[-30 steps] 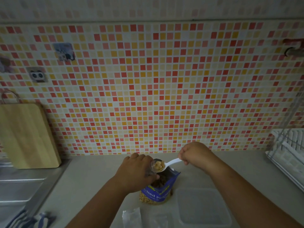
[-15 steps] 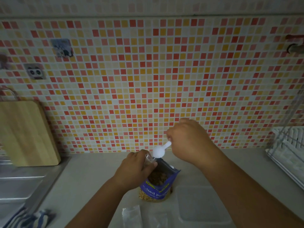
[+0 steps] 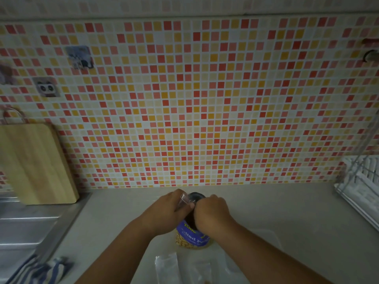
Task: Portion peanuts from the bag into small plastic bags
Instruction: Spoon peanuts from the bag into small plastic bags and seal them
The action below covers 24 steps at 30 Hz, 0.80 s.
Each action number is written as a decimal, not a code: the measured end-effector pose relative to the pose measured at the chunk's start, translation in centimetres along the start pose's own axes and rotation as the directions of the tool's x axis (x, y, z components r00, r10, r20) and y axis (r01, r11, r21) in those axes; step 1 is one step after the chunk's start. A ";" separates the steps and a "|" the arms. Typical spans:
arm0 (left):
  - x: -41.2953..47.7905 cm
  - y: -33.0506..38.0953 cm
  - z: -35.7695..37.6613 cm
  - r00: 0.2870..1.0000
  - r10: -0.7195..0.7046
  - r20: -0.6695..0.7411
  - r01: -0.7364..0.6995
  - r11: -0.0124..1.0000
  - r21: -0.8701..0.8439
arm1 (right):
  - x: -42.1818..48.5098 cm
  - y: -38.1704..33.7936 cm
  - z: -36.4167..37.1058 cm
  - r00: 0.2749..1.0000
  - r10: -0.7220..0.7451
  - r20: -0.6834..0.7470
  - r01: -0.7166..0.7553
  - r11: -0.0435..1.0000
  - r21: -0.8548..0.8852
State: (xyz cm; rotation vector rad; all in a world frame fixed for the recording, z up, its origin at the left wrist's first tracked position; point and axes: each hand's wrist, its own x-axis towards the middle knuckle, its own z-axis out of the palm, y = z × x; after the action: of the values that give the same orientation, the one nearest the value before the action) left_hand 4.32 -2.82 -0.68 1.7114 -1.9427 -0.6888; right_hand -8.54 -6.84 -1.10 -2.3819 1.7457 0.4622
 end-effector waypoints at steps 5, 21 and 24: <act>-0.1 0.0 0.1 1.000 0.011 0.018 -0.012 1.000 0.012 | -0.6 1.4 -0.4 0.991 0.103 -0.085 -0.077 0.961 0.265; 0.0 -0.4 -1.1 0.995 0.099 -0.019 -0.084 0.918 0.387 | -2.2 8.7 -2.9 0.983 0.152 0.104 -0.184 0.856 0.483; 0.2 0.1 -0.9 0.990 0.144 0.000 -0.125 0.859 0.497 | -3.0 9.6 -2.6 0.985 0.154 -0.083 -0.075 0.799 0.597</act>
State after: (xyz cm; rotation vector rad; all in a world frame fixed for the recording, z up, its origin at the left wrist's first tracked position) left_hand 4.82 -3.09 0.04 1.8224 -2.3269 -0.0964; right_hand -18.04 -7.91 2.94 -1.8912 1.7538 -0.2188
